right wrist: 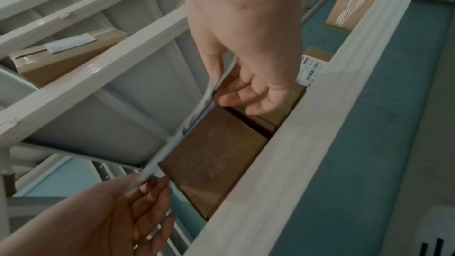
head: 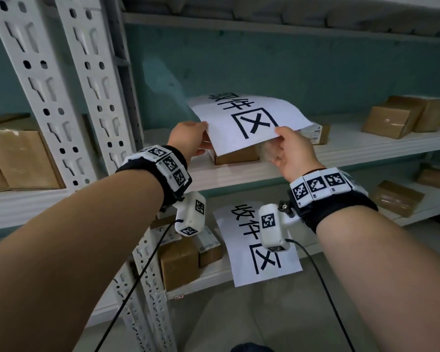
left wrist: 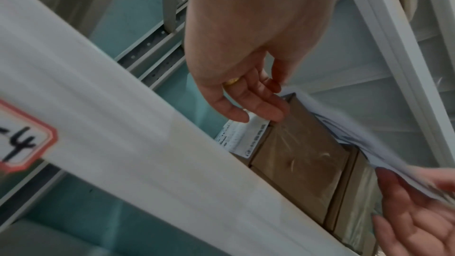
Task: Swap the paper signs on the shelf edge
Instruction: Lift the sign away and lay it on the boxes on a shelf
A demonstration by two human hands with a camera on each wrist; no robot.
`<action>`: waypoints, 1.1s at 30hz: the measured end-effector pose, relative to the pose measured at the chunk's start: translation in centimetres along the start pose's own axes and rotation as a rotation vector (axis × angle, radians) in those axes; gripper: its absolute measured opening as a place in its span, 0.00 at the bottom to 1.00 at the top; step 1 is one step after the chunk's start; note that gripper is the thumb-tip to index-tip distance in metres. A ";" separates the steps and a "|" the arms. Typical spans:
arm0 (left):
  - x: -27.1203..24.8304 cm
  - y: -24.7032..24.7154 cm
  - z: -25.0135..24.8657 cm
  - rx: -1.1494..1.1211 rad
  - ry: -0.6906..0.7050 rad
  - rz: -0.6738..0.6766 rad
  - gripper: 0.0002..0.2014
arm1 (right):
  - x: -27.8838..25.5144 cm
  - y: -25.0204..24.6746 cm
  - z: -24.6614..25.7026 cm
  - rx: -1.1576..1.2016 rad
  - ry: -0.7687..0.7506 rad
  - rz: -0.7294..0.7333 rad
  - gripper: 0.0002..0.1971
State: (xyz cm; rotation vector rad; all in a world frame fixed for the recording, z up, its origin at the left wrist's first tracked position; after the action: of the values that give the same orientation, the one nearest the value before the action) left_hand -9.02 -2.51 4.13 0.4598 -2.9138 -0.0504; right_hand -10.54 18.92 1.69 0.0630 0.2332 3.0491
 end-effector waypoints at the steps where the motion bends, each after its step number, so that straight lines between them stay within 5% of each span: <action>1: 0.1 -0.1 0.2 -0.007 0.001 0.000 0.11 | 0.0 0.2 -0.2 0.005 -0.006 0.001 0.02; 26: -6.8 -4.5 1.0 0.005 0.028 0.012 0.18 | -6.1 -0.2 0.0 -0.027 -0.008 -0.015 0.29; 33: -9.9 -5.6 2.6 0.062 -0.014 0.039 0.15 | -6.9 -1.2 -2.6 -0.069 0.076 -0.079 0.18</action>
State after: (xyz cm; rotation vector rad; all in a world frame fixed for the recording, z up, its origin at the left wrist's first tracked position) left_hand 1.39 -4.78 -0.55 0.4134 -2.9441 0.0425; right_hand -3.72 19.09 -1.34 -0.0648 0.1324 2.9809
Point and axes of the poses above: each hand's wrist, its own x-axis towards the middle knuckle, its own y-axis out of the palm, z = x × y, the point moved 4 cm from there along x, towards the middle knuckle, and after that the axes turned 13 degrees about -x, right-handed, at the moved point
